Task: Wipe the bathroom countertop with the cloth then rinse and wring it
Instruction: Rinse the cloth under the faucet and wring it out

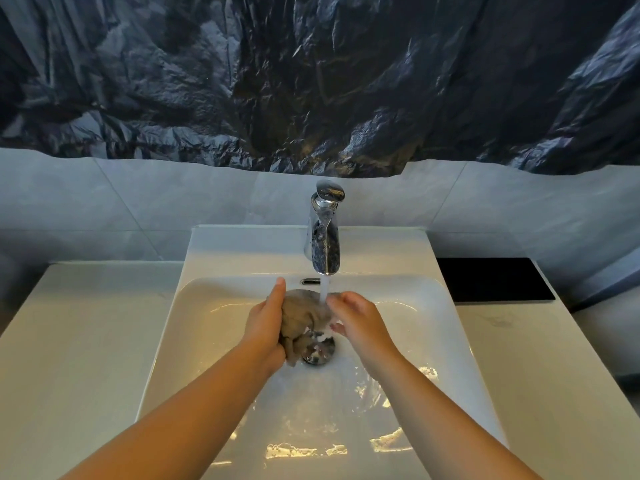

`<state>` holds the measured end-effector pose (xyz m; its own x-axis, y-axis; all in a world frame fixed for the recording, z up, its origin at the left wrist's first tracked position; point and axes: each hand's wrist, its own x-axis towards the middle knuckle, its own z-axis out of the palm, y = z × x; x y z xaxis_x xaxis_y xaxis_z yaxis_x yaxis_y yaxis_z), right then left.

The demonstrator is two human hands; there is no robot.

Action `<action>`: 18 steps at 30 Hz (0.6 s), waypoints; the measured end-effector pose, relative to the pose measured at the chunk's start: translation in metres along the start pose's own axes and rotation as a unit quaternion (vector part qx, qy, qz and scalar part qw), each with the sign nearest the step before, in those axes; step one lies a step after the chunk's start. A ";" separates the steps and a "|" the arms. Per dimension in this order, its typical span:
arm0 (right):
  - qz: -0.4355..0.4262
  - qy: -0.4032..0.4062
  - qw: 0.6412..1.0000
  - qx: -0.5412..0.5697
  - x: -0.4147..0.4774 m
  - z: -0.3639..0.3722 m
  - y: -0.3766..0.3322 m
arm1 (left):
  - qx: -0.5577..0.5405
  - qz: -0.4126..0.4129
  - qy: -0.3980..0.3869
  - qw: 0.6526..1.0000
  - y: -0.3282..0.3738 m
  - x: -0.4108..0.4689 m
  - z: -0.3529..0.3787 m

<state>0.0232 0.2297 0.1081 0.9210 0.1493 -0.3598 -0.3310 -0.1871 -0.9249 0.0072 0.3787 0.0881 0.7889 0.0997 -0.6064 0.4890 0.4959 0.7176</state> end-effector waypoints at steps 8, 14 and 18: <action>-0.081 -0.051 0.994 -0.043 -0.022 -0.001 -0.002 | 0.000 -0.055 0.023 0.998 -0.008 0.017 0.005; -0.184 0.075 0.968 -0.154 -0.016 -0.031 -0.027 | 0.055 0.015 0.104 0.993 -0.001 0.020 0.002; -0.278 0.123 0.938 -0.167 -0.008 -0.040 -0.062 | 0.119 0.073 0.117 0.983 0.003 0.011 0.008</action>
<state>0.0449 0.2015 0.1730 0.9654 0.0938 0.2433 0.2592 -0.4471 -0.8561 0.0207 0.3743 0.0866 0.7636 0.3637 -0.5336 0.4729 0.2477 0.8456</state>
